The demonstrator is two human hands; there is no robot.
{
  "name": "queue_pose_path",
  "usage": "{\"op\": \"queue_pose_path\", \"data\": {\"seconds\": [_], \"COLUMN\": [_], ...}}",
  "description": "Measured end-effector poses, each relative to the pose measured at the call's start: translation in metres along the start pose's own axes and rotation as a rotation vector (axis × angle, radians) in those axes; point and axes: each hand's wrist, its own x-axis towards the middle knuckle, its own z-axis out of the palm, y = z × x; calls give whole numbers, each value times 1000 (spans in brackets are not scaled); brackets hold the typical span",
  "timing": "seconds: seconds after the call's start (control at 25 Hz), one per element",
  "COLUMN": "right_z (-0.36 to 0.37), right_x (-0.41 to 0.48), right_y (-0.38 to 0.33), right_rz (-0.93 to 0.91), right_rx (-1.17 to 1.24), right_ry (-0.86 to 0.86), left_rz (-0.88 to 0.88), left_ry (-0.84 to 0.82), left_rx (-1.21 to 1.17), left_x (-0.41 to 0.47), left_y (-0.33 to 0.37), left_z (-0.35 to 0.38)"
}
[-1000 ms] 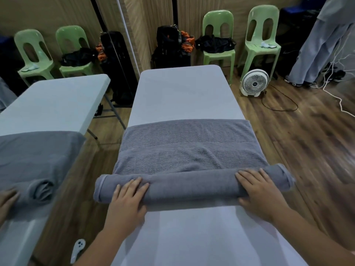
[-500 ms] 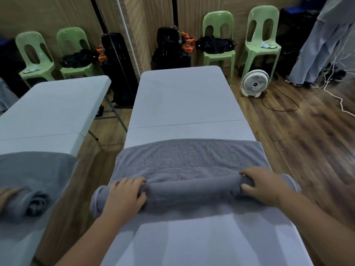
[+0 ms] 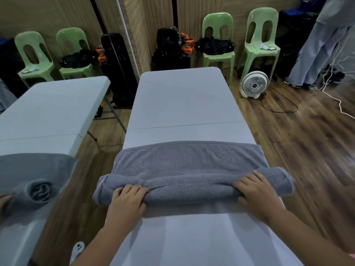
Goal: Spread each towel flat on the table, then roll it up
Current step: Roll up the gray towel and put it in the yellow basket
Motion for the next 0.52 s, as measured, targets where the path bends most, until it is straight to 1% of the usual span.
{"op": "queue_pose_path", "data": {"seconds": [0.08,0.12,0.2,0.24,0.28,0.32,0.36,0.4,0.44,0.52], "right_z": [-8,-14,-23,-27,-31,-31,-28,-25,-18,-5], "right_x": [-3,-3,3,9,16,21,23,20,15,2], "right_y": [1,2,7,9,9,9,9,9,9,7], "right_rz": [-38,-35,5,29,46,55,43,22,-8,-19], "right_rx": [63,100,164,178,202,217,200,160,101,-43], "right_ry": [4,-30,-110,-123,-92,-10,77,118,113,-19], "left_rz": [5,15,36,30,13,-1,-4,1,9,32], "left_ry": [-4,3,22,51,90,130,161,167,143,39], "left_rx": [-20,-33,-66,-80,-85,-86,-78,-65,-51,7], "left_x": [-10,-14,-11,-4,5,13,20,22,21,12], "left_y": [0,-1,-2,-2,-2,-3,-4,-4,-5,-6], "left_z": [-5,-8,-12,-13,-14,-15,-14,-12,-7,2]}}
